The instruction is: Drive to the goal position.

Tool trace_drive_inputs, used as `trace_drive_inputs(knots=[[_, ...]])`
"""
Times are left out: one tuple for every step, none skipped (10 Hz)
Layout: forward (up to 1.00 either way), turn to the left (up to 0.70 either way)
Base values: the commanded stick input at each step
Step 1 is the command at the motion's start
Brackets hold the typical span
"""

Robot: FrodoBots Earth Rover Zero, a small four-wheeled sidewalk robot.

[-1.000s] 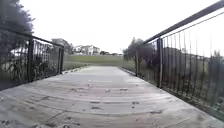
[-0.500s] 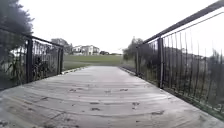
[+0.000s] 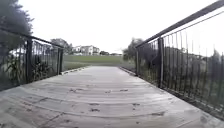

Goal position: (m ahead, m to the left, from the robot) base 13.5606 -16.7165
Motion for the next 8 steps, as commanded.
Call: trace_drive_inputs(knots=[[0.09,0.0],[0.09,0.0],[0.09,0.0],[0.09,0.0],[0.09,0.0],[0.09,0.0],[0.09,0.0],[0.09,0.0]])
